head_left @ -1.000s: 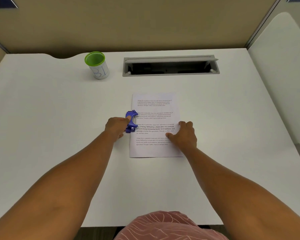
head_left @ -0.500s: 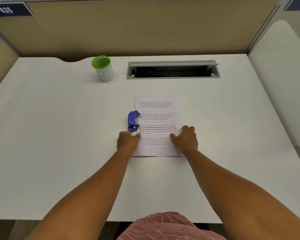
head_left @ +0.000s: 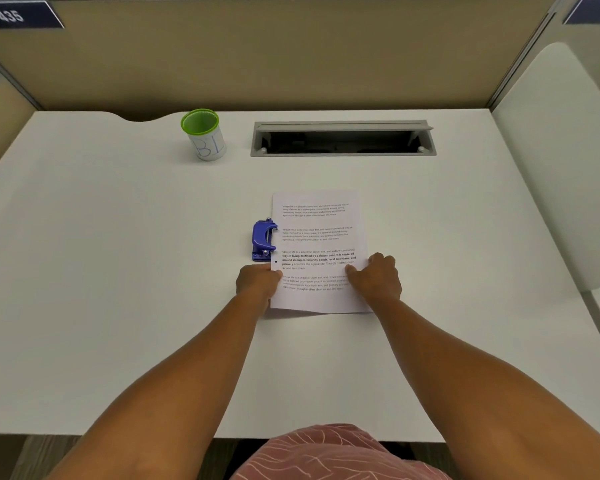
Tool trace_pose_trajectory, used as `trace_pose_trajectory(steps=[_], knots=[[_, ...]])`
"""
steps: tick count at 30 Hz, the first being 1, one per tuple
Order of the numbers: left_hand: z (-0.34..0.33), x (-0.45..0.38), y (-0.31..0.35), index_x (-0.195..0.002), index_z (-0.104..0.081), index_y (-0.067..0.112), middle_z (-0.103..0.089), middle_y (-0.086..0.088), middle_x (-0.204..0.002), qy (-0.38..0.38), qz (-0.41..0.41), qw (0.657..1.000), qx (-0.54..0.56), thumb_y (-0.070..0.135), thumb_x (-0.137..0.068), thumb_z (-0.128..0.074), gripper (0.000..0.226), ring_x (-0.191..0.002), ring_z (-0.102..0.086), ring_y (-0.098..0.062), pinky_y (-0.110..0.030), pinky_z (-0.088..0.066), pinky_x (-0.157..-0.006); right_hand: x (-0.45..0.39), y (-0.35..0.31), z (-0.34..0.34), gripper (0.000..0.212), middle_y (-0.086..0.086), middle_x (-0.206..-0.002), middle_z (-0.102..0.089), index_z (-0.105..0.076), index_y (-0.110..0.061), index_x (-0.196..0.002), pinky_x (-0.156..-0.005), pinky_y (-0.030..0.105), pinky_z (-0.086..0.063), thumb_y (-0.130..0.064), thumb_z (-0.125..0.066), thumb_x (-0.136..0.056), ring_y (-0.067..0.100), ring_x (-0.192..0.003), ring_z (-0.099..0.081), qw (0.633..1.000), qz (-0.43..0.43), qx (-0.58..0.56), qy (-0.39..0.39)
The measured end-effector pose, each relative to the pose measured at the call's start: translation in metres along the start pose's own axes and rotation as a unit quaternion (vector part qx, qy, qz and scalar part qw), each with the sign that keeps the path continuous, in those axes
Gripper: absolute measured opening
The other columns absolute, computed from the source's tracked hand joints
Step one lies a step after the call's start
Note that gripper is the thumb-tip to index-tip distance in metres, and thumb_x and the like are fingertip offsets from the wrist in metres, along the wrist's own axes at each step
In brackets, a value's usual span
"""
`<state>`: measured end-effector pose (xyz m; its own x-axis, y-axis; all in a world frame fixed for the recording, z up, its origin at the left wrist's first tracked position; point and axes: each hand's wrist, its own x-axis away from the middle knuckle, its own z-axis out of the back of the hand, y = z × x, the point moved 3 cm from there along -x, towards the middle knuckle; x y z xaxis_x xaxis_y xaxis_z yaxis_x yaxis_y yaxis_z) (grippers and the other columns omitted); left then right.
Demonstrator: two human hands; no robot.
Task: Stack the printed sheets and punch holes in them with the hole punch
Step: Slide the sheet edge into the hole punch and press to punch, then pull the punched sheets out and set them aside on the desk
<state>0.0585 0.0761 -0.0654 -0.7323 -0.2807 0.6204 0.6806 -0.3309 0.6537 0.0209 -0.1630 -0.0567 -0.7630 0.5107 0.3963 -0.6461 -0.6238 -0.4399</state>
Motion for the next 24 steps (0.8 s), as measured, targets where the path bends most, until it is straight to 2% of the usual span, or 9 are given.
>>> trace_pose_trajectory(steps=[2, 6, 12, 16, 21, 24], knots=[[-0.003, 0.001, 0.000, -0.109, -0.075, 0.017, -0.073, -0.003, -0.111, -0.012, 0.001, 1.000, 0.002, 0.016, -0.087, -0.070, 0.023, -0.093, -0.067, -0.023, -0.032, -0.056, -0.085, -0.001, 0.003, 0.002, 0.060, 0.011, -0.128, -0.046, -0.050, -0.008, -0.128, -0.093, 0.044, -0.046, -0.049, -0.062, -0.086, 0.033, -0.122, -0.050, 1.000, -0.006, 0.001, 0.002], [-0.010, 0.004, 0.002, -0.113, -0.072, 0.017, -0.072, -0.004, -0.116, -0.053, -0.012, 0.998, 0.020, 0.008, -0.088, -0.066, 0.028, -0.099, -0.067, -0.023, -0.034, -0.055, -0.091, -0.003, 0.009, 0.006, 0.059, 0.011, -0.126, -0.046, -0.050, -0.008, -0.127, -0.091, 0.044, -0.046, -0.049, -0.062, -0.085, 0.032, -0.122, -0.049, 1.000, -0.020, -0.010, 0.009], [-0.011, 0.005, 0.007, -0.126, -0.063, 0.016, -0.066, -0.006, -0.124, -0.092, -0.021, 0.995, 0.031, 0.007, -0.092, -0.064, 0.035, -0.104, -0.066, -0.027, -0.040, -0.056, -0.092, -0.009, 0.015, 0.011, 0.062, 0.010, -0.127, -0.045, -0.049, -0.009, -0.128, -0.091, 0.043, -0.045, -0.052, -0.061, -0.085, 0.031, -0.123, -0.047, 0.998, -0.043, -0.033, 0.019], [-0.007, 0.006, 0.010, -0.130, -0.059, 0.016, -0.065, -0.003, -0.117, -0.105, -0.037, 0.993, 0.044, 0.008, -0.093, -0.064, 0.038, -0.092, -0.065, -0.020, -0.030, -0.054, -0.076, -0.013, 0.017, 0.015, 0.066, 0.011, -0.133, -0.044, -0.047, -0.009, -0.133, -0.096, 0.044, -0.043, -0.052, -0.061, -0.085, 0.032, -0.126, -0.046, 0.996, -0.057, -0.065, 0.017], [-0.001, 0.007, 0.015, -0.128, -0.061, 0.014, -0.069, -0.001, -0.109, -0.131, -0.041, 0.988, 0.073, 0.005, -0.094, -0.062, 0.035, -0.086, -0.068, -0.015, -0.027, -0.054, -0.068, -0.019, 0.017, 0.022, 0.072, 0.012, -0.139, -0.048, -0.045, -0.006, -0.137, -0.102, 0.042, -0.043, -0.053, -0.061, -0.084, 0.032, -0.129, -0.047, 0.989, -0.065, -0.133, 0.016], [0.003, 0.007, 0.020, -0.126, -0.061, 0.017, -0.070, 0.000, -0.108, -0.140, -0.050, 0.986, 0.075, 0.007, -0.094, -0.062, 0.034, -0.084, -0.068, -0.011, -0.025, -0.054, -0.063, -0.022, 0.016, 0.026, 0.071, 0.010, -0.137, -0.054, -0.046, -0.007, -0.137, -0.095, 0.035, -0.042, -0.054, -0.061, -0.085, 0.029, -0.125, -0.051, 0.980, -0.067, -0.188, 0.004]])
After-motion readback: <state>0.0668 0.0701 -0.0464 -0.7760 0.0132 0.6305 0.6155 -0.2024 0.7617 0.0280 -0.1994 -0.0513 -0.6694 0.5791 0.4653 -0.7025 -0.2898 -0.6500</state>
